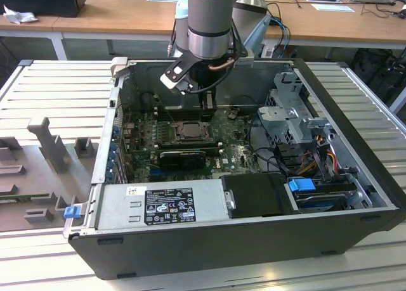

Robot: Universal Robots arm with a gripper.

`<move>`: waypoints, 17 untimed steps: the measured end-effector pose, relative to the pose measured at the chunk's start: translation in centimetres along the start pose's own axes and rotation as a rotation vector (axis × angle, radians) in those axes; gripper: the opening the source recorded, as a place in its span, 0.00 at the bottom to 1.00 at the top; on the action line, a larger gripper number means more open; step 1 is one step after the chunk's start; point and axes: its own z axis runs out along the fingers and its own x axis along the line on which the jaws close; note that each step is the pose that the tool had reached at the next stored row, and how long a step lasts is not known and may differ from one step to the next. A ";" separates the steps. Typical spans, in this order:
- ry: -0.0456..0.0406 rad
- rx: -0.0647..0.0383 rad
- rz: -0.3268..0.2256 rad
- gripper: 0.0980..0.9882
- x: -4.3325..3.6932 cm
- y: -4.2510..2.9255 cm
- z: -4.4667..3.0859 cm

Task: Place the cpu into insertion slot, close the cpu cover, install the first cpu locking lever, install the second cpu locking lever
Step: 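Close the cpu cover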

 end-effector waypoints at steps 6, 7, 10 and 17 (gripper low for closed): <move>0.0032 0.001 -0.026 0.01 -0.01 -1.46 0.42; 0.0032 0.001 -0.026 0.01 -0.01 -1.77 0.40; 0.0032 0.001 -0.026 0.01 -0.01 -2.38 0.37; 0.0032 0.001 -0.026 0.01 -0.01 -2.67 0.36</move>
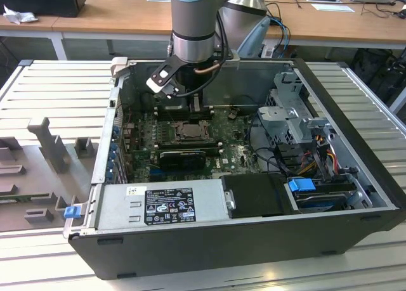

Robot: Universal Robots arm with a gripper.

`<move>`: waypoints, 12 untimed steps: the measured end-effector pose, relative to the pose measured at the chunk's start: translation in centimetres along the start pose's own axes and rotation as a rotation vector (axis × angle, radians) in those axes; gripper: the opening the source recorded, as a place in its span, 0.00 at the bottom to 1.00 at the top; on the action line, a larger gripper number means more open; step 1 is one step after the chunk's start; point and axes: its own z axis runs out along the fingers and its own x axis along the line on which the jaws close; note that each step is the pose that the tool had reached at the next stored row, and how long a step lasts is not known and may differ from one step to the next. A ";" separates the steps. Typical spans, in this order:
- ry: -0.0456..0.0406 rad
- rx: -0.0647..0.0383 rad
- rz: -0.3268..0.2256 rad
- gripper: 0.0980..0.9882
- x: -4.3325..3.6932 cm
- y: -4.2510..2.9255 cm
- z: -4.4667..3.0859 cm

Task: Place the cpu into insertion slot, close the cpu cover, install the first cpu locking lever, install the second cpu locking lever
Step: 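Close the cpu cover, then install the first cpu locking lever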

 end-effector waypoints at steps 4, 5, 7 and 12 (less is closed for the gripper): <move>0.0000 0.000 0.000 0.01 0.00 -0.06 0.00; -0.0001 0.000 0.000 0.01 0.00 -0.06 -0.04; -0.0001 0.000 0.000 0.01 0.00 -0.05 -0.29; -0.0001 0.000 0.000 0.01 0.02 0.00 -1.37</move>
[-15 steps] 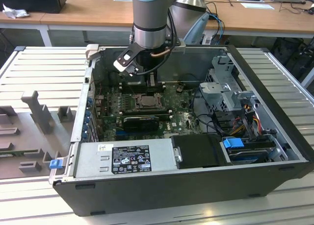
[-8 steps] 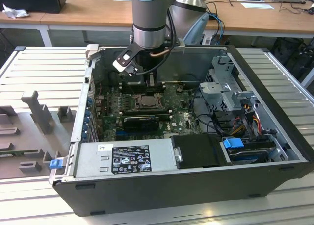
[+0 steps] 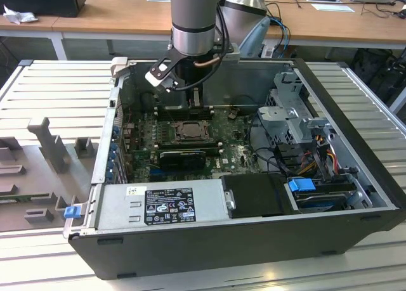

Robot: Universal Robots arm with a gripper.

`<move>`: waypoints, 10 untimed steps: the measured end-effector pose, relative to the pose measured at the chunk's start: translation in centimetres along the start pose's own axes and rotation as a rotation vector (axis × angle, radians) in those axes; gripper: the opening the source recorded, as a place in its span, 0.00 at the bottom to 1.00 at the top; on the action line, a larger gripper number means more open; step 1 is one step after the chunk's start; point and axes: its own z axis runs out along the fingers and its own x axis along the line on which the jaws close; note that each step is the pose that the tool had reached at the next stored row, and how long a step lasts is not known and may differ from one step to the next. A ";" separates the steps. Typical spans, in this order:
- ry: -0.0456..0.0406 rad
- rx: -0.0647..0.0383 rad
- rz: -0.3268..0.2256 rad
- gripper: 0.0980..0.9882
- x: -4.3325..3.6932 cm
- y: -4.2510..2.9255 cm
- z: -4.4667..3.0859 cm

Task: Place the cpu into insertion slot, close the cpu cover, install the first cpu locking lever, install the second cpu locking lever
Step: 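Install the first cpu locking lever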

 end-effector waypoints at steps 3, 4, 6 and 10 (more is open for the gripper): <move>0.0001 0.000 0.000 0.01 0.01 0.02 -0.32; 0.0002 0.000 0.000 0.01 0.01 0.02 -0.35; 0.0002 0.000 0.000 0.01 0.01 0.02 -0.41; 0.0002 0.000 0.000 0.01 0.01 0.02 -0.44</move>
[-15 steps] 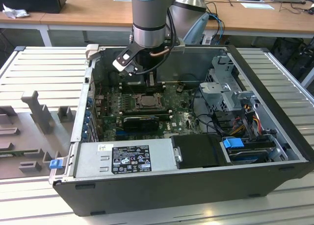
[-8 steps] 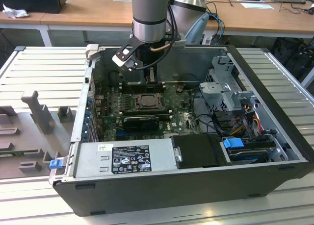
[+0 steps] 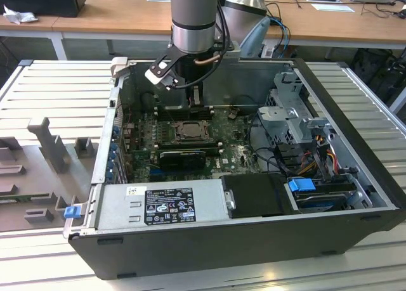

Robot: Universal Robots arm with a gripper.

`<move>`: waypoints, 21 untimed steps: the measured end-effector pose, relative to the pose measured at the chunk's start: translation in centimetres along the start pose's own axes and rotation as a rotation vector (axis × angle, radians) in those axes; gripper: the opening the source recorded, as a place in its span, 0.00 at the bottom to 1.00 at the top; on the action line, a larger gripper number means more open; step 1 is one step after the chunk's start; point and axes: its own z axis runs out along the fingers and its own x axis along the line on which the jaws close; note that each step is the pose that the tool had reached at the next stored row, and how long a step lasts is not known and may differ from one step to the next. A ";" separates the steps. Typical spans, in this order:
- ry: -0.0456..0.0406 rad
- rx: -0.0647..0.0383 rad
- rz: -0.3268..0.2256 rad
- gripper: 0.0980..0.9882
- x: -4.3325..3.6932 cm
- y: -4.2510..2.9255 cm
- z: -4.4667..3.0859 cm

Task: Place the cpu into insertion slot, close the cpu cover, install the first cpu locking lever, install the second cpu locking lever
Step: 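Install the first cpu locking lever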

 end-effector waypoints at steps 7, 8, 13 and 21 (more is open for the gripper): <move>-0.0003 0.000 0.000 0.01 0.00 0.01 -0.17; -0.0002 0.000 0.000 0.01 0.00 0.01 -0.25; -0.0001 0.000 0.000 0.01 0.01 0.04 -0.74; -0.0001 0.000 0.000 0.01 0.03 0.09 -1.92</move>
